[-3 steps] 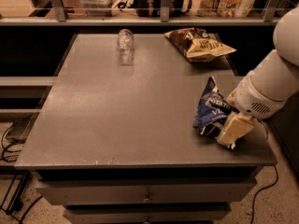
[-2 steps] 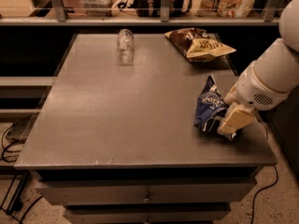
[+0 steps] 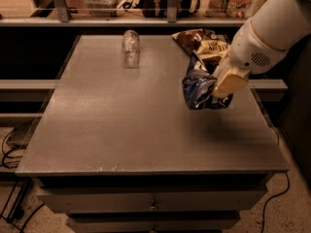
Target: Move blue chip bag near water bottle
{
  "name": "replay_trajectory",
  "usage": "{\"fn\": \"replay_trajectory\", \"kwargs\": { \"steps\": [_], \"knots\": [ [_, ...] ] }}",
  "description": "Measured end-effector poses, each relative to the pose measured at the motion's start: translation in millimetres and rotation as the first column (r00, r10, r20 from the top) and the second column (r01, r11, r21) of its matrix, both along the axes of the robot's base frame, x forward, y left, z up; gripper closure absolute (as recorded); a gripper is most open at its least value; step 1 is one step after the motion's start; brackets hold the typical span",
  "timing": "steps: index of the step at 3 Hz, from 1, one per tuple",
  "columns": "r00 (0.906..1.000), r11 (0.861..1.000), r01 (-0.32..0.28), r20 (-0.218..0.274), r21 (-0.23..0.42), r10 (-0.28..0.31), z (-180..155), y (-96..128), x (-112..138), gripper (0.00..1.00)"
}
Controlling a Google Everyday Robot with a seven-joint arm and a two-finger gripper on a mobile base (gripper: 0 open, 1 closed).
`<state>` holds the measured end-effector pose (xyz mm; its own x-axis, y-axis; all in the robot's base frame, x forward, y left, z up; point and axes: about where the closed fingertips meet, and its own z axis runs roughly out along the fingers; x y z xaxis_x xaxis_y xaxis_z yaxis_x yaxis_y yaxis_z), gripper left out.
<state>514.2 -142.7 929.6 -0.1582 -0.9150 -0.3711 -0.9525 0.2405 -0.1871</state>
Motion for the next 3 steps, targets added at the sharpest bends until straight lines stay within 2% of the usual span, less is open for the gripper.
{"fn": "replay_trajectory", "kwargs": {
  "steps": [1,2,3],
  "knots": [
    [0.9984,0.998,-0.042,0.039,0.043,0.040,18.9,38.2,30.9,1.00],
    [0.9976,0.998,-0.050,0.050,0.048,0.048,24.3,44.2,34.5,1.00],
    [0.9991,0.999,-0.004,0.041,0.052,0.001,16.3,41.1,36.7,1.00]
  ]
}}
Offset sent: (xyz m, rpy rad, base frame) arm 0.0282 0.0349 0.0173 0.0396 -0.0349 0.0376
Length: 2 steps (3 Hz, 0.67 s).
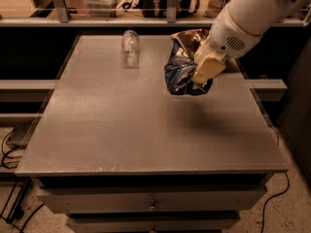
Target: Move blue chip bag near water bottle
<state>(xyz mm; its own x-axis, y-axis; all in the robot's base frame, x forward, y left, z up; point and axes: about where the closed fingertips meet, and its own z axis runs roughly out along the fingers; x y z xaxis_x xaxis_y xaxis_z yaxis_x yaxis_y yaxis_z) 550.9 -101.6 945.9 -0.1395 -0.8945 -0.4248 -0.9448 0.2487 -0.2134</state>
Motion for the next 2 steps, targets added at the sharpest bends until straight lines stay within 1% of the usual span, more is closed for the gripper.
{"fn": "replay_trajectory", "kwargs": {
  "steps": [1,2],
  "knots": [
    [0.9994,0.998,0.034,-0.002,0.051,-0.034,-12,9,21,1.00],
    [0.9985,0.994,0.054,-0.011,0.094,-0.053,-26,22,55,1.00]
  ]
}}
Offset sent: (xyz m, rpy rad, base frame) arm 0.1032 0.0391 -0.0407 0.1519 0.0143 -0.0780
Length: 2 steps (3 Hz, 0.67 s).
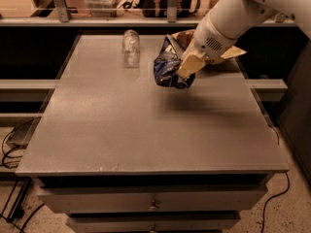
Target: Move blue chip bag near water bottle
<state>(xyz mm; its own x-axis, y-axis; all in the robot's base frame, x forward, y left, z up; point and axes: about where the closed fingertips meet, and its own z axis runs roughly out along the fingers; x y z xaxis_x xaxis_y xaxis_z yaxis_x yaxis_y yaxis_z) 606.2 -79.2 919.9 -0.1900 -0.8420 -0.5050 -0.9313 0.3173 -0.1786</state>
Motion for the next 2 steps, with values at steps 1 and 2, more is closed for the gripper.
{"fn": "replay_trajectory", "kwargs": {
  "steps": [1,2],
  "knots": [
    [0.9995,0.999,0.026,-0.018,0.024,-0.025,-17,14,35,1.00],
    [0.9983,0.998,0.048,-0.034,0.034,-0.047,-35,28,65,0.82]
  ]
}}
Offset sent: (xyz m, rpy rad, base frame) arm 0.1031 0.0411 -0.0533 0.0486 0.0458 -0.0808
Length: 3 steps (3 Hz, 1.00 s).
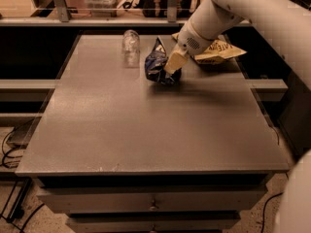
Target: Move blue chip bag near water bottle
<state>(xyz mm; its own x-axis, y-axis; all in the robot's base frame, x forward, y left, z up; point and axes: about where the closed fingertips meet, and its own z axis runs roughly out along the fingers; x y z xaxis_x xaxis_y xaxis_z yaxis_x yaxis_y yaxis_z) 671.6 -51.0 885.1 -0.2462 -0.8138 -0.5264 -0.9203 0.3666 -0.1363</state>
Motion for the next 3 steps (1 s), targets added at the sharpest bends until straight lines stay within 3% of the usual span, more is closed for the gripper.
{"fn": "replay_trajectory", "kwargs": {
  "steps": [1,3],
  "knots": [
    [0.9999,1.000,0.012,-0.005,0.019,-0.012,-10,14,24,0.58],
    [0.9999,0.999,0.007,0.015,0.035,-0.007,-6,27,40,0.12]
  ]
}}
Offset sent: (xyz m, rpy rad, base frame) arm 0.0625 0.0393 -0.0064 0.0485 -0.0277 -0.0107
